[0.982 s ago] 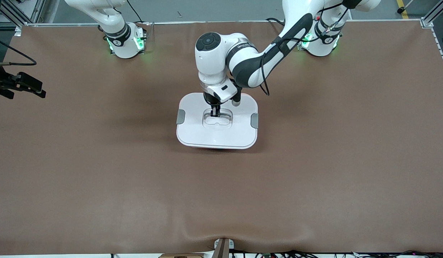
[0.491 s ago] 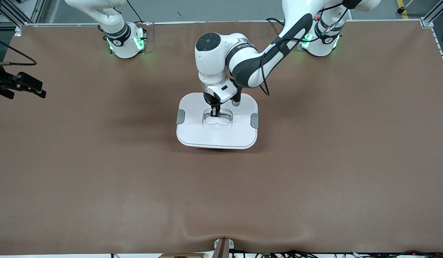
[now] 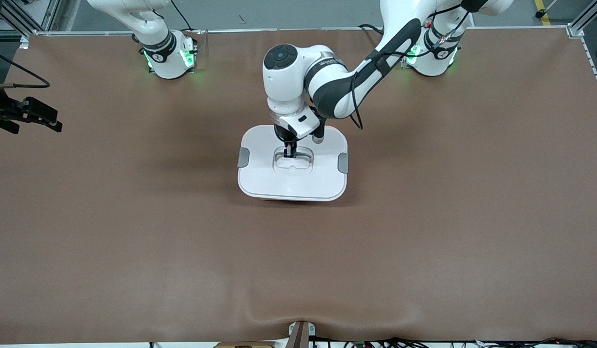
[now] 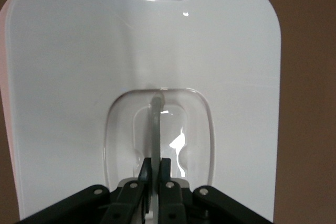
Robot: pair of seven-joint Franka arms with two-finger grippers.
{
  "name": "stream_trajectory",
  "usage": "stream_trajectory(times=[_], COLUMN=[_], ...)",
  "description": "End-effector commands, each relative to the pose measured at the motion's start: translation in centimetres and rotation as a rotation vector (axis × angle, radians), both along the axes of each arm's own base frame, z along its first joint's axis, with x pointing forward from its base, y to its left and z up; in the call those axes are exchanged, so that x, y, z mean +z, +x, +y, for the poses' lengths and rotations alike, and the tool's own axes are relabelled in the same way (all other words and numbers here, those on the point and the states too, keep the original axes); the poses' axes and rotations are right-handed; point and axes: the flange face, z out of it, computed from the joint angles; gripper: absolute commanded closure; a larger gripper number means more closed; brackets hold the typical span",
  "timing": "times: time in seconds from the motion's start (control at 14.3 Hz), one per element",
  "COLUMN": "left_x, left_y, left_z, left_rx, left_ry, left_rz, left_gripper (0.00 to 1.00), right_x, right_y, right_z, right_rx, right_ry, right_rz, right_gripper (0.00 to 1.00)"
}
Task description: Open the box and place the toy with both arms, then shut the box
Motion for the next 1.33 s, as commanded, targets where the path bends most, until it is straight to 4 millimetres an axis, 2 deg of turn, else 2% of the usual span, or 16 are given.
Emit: stream_trajectory(times=[0.0,0.07,0.14,0.21,0.49,0.84,0.98,1.12,1.26], left_x=[0.0,0.6,1.1,1.4,2.8,3.1,5.2,7.8,11.1], left_y=[0.3,0.4,0.4,0.5,0.7,0.7,1.0,1.7,3.1], left_z=[-0.2,-0.1,0.0,0.2,0.5,0.8,1.6,3.3,6.3], left_rx=[-0.001,0.002,0.002,0.003,0.010,0.012,0.011,-0.020,-0.080], left_ry=[0.002,0.001,-0.001,0.002,0.000,0.012,0.016,0.028,0.030], left_rz=[-0.026,-0.031,-0.035,-0.040,-0.051,-0.049,-0.060,-0.038,-0.004], left_gripper=[0.54,0.37,0.10,0.00,0.00,0.00,0.00,0.00,0.00], right_x=[0.4,0.5,0.4,0.4,0.4,0.5,0.5,0.4,0.5], right_y=[0.0,0.0,-0.1,-0.1,-0.1,-0.1,-0.1,-0.1,-0.1], right_z=[0.3,0.2,0.2,0.2,0.1,0.2,0.1,0.1,0.1], right_rx=[0.015,0.015,0.017,0.027,0.038,0.040,0.040,0.044,0.044], right_ry=[0.001,0.001,0.001,0.002,0.002,0.004,0.004,0.004,0.004], right_rz=[0.001,0.000,0.001,0.001,0.001,0.000,0.000,0.004,0.003], right_gripper=[0.00,0.00,0.00,0.00,0.00,0.00,0.00,0.00,0.00])
